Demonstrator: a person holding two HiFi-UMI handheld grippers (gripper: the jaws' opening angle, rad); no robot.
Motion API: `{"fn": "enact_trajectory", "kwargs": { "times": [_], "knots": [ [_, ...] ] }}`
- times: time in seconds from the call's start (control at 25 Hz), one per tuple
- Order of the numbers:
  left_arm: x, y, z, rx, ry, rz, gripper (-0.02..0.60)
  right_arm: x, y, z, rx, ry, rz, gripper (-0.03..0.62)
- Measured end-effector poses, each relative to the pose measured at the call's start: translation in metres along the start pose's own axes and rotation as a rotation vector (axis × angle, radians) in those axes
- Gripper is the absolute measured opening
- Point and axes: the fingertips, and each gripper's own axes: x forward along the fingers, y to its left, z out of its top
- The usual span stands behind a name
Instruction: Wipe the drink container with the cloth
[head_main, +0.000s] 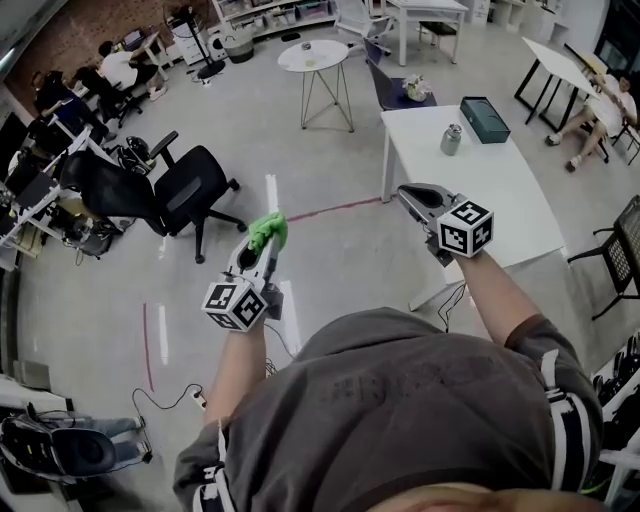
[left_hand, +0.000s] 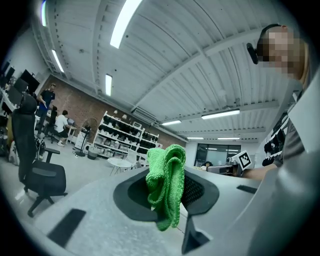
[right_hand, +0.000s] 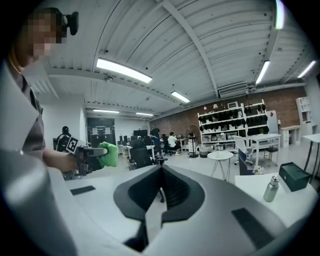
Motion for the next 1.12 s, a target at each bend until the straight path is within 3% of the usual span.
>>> {"fn": "enact_trajectory", "kwargs": {
  "times": [0.32, 0.6, 0.88, 1.12],
  "knots": [
    [0.027, -0.036, -0.012, -0.018, -0.02, 0.021, 0.092, -0.035, -0.035, -0.006, -0.012, 0.0, 0.019, -0.008],
    [0.055, -0.018, -0.015, -0.026, 0.005, 0.012, 0.092, -0.013, -0.057, -0.012, 0.012, 0.008, 0.014, -0.008],
    [0.12, 0.066, -0.015, -0.058, 0.005, -0.061, 0.092, 0.073, -0.091, -0.011, -0.01, 0.039, -0.026, -0.008],
    [0.2, 0.161, 0.011, -0.065, 0.014, -0.161, 0.092, 0.175, -0.128, 0.025, -0.007, 0.007, -0.077, -0.008]
  ]
}}
